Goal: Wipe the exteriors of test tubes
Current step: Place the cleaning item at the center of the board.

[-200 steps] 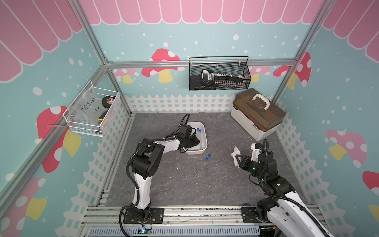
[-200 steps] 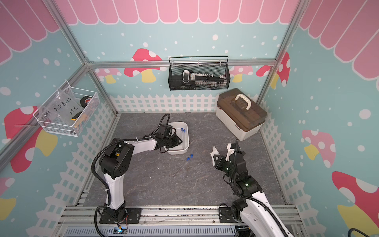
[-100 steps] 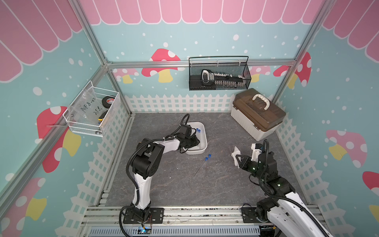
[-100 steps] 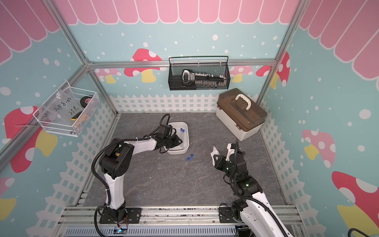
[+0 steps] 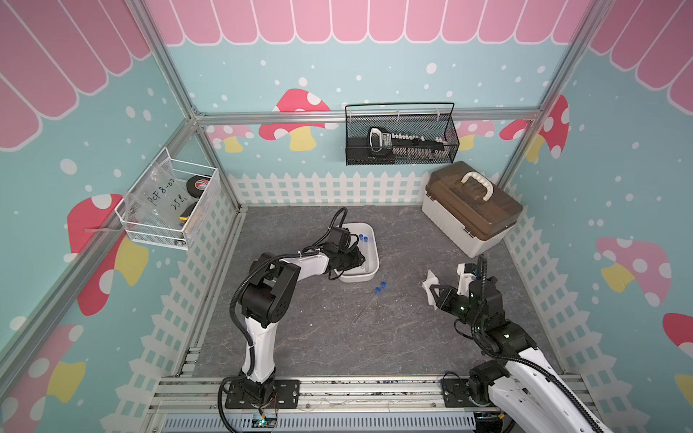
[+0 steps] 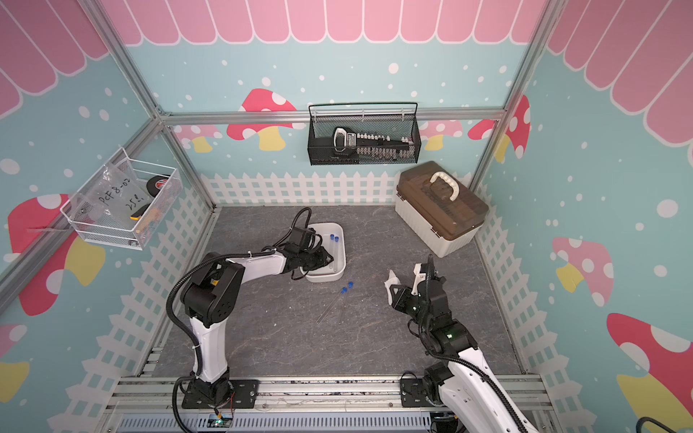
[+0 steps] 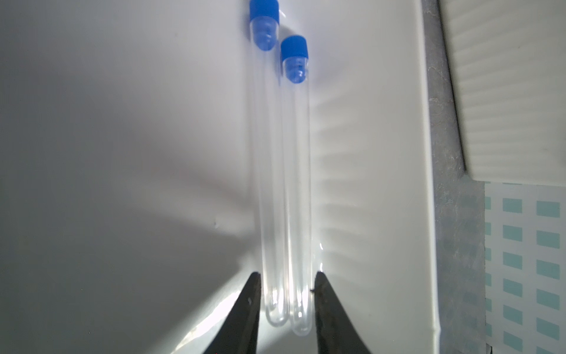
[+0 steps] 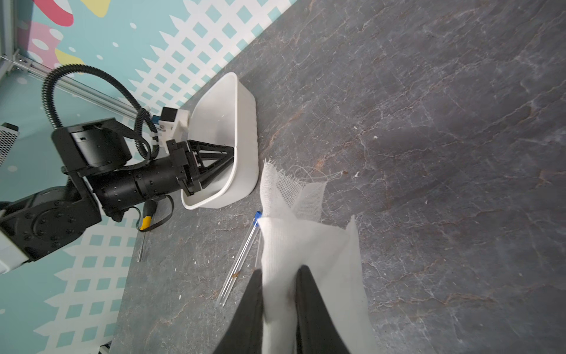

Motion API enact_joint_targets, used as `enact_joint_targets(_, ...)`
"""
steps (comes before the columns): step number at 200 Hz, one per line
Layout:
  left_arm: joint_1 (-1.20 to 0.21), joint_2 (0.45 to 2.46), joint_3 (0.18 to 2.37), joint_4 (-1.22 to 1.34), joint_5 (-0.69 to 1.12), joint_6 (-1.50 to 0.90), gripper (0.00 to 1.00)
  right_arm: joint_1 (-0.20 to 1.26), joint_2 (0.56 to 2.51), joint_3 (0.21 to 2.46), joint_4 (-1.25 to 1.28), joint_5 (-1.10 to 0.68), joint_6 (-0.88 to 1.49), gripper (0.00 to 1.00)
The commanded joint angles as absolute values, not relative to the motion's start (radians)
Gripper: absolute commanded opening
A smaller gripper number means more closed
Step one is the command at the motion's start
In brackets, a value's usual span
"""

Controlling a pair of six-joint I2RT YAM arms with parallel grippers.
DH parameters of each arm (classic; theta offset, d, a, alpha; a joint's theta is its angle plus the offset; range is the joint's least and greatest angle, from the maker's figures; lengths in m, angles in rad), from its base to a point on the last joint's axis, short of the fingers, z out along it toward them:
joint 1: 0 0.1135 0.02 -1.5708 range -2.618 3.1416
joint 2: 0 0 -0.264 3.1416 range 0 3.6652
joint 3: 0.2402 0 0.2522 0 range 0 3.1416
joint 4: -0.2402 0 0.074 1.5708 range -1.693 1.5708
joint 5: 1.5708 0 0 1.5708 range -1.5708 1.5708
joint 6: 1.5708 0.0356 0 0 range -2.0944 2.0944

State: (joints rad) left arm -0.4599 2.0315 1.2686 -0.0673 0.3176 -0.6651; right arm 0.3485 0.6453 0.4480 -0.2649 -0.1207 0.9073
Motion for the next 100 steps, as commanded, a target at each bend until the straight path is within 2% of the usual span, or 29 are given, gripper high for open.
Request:
enact_joint_targets(1, -0.453, 1.951, 1.312, -0.087, 0.311, -0.624, 0.32, 0.348, 0.662, 0.419, -0.269, -0.115, 0.924, 0.19)
enact_joint_targets(58, -0.456, 1.800, 1.332, -0.123, 0.321, -0.566, 0.32, 0.350, 0.753, 0.354, -0.228, -0.122, 0.914, 0.18)
enact_joint_targets(100, -0.483, 1.603, 1.204, -0.145, 0.302, -0.520, 0.33, 0.350, 0.857, 0.317, -0.185, -0.130, 0.906, 0.19)
